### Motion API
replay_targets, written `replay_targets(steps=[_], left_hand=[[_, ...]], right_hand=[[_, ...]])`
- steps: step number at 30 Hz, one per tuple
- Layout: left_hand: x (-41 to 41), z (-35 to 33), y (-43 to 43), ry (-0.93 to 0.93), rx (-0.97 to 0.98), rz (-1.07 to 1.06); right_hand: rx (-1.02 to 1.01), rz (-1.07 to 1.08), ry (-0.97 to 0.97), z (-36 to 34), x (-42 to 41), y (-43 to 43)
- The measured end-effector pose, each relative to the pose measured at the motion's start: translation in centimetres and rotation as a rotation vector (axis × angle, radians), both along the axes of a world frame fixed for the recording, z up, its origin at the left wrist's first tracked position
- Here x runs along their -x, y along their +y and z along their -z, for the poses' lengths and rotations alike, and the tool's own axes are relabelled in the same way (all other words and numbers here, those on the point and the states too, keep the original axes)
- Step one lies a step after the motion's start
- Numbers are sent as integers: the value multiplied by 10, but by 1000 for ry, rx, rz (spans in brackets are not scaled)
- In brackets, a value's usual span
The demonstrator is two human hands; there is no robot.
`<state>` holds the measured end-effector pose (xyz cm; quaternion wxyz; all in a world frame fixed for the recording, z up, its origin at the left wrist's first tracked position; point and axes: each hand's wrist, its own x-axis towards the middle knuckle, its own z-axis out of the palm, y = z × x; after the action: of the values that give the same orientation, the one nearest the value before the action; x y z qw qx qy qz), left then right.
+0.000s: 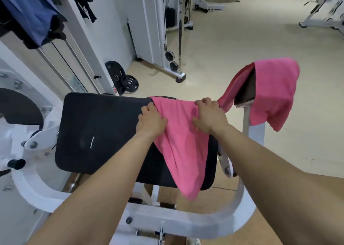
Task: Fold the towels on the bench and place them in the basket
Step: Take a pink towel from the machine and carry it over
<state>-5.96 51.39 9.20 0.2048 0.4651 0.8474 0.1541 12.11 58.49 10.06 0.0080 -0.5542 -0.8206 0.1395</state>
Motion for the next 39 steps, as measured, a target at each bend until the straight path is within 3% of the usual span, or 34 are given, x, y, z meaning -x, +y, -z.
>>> replay_targets(steps=[5, 11, 14, 17, 21, 25, 28, 35, 39], left_hand=[[13, 16, 29, -59, -90, -127], [19, 25, 27, -204, -86, -119], [14, 16, 17, -270, -94, -52], [17, 3, 3, -288, -166, 3], [28, -18, -27, -282, -219, 122], [40, -41, -66, -320, -206, 293], [49, -58, -100, -340, -219, 375], [85, -88, -188, -249, -137, 486], [104, -102, -235, -226, -176, 420]], right_hand=[[-4, -12, -26, 25, 14, 35], [-142, 30, 133, 31, 14, 34], [-43, 13, 211, 23, 19, 23], [89, -33, 172, 17, 27, 1], [98, -84, 112, -2, 40, -38], [-52, -36, 197, -38, 54, -69], [-14, -132, 244, -63, 63, -94], [184, -417, -67, -88, 91, -171], [223, -430, 130, -92, 100, -213]])
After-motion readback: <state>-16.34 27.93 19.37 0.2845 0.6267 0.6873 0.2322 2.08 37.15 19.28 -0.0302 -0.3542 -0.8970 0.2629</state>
